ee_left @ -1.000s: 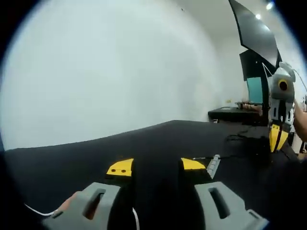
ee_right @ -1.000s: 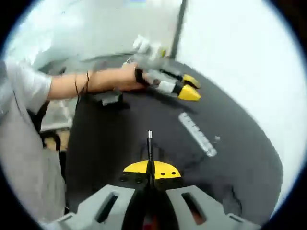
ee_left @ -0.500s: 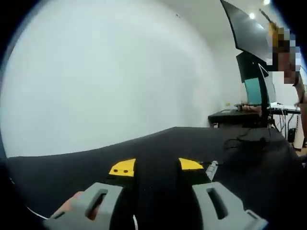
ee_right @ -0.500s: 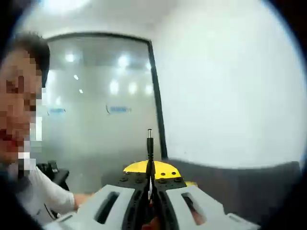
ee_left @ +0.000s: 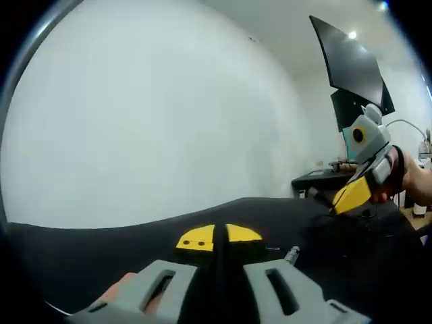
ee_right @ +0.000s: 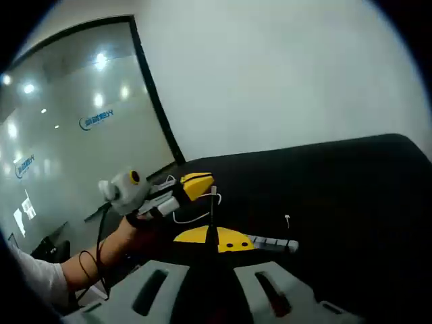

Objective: Grab the wires, straighten them and put them on the rack

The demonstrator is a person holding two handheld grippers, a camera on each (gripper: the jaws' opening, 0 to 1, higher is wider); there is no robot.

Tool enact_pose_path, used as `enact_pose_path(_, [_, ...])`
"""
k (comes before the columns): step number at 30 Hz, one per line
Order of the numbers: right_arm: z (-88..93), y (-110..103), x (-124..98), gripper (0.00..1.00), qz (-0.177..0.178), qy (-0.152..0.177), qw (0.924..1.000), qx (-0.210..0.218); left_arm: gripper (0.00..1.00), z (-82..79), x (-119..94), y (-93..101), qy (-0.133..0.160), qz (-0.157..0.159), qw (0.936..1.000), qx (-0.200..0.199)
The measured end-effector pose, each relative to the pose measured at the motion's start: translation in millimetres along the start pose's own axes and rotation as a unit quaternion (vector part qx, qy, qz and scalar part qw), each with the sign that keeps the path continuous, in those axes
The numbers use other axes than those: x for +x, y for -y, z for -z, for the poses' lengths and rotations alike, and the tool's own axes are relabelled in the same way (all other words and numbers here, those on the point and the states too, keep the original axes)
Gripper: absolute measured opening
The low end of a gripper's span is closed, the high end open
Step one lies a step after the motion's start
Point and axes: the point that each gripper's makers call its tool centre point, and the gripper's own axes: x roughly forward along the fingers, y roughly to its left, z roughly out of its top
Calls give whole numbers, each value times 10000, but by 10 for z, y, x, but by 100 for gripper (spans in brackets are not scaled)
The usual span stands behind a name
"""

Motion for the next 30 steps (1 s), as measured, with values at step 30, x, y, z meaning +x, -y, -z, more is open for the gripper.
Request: enact_pose_path(30, [50, 250, 316, 0, 315, 839, 9902, -1072, 25, 383, 349, 681, -1743, 1454, 9329, -2797])
